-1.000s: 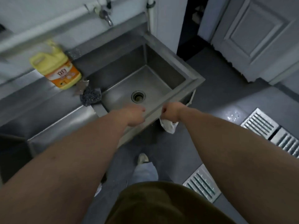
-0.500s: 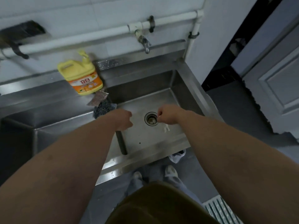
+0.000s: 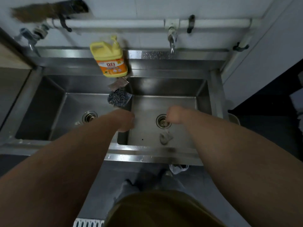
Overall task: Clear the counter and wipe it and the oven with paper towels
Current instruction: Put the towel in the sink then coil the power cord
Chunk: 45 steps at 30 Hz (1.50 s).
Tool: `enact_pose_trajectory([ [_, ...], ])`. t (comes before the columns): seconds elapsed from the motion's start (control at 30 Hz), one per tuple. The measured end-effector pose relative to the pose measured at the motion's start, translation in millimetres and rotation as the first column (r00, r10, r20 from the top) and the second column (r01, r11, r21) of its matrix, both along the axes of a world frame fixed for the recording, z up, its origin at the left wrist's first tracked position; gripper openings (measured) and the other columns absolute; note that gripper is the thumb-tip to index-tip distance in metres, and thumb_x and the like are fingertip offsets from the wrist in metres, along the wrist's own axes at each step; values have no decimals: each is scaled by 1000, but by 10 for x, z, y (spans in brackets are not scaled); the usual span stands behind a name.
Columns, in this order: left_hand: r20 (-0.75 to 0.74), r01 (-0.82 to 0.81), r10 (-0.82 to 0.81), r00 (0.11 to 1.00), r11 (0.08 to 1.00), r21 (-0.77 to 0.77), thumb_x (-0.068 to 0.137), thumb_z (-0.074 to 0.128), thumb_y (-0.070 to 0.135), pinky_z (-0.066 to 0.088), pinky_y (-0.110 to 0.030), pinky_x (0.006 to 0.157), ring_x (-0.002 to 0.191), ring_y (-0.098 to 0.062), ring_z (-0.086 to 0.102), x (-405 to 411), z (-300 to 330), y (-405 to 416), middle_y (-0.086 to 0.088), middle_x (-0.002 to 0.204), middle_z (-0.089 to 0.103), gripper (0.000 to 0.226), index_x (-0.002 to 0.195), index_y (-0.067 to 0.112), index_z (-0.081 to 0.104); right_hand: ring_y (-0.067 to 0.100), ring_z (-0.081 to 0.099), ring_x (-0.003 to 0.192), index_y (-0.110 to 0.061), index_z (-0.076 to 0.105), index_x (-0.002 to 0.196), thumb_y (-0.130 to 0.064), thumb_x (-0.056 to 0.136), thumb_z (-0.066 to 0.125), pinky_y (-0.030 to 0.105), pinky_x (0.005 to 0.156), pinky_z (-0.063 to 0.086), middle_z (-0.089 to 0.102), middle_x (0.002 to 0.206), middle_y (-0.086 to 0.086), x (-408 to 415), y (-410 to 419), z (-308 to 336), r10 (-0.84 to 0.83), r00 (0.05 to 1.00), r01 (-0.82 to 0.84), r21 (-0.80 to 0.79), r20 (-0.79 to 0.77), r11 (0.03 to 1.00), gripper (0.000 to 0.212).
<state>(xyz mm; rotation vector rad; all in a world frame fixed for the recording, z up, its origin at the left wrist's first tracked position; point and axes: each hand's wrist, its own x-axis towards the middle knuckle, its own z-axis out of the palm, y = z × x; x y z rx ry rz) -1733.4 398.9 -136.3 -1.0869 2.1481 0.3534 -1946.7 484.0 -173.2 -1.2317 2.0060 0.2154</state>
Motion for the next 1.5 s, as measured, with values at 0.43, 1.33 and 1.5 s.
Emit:
enact_pose_trajectory([
  [0.43, -203, 125, -125, 971, 992, -11, 98, 52, 42, 41, -39, 105, 133, -30, 48, 475, -69, 210, -9, 149, 49, 56, 150, 23, 41, 31, 64, 102, -19, 68, 107, -36, 82, 60, 44, 91, 53, 67, 108, 7, 725, 165, -20, -54, 996, 54, -7, -73, 999, 31],
  [1.33, -149, 53, -56, 987, 998, -25, 95, 55, 42, 43, -36, 103, 127, -28, 51, 2506, -49, 848, -8, 142, 54, 51, 141, 20, 52, 23, 61, 86, -15, 61, 81, -30, 86, 54, 36, 78, 50, 60, 83, 2, 2411, 1049, 117, 200, 966, -198, 24, -164, 980, 17],
  [1.5, -144, 38, -46, 988, 998, -54, 95, 55, 40, 46, -35, 98, 121, -28, 54, 2215, 5, 1199, -8, 135, 58, 46, 136, 19, 56, 24, 57, 102, -16, 65, 101, -37, 91, 45, 45, 101, 41, 63, 104, 4, 2140, 1377, 67, 298, 936, -289, 71, -186, 955, 31],
])
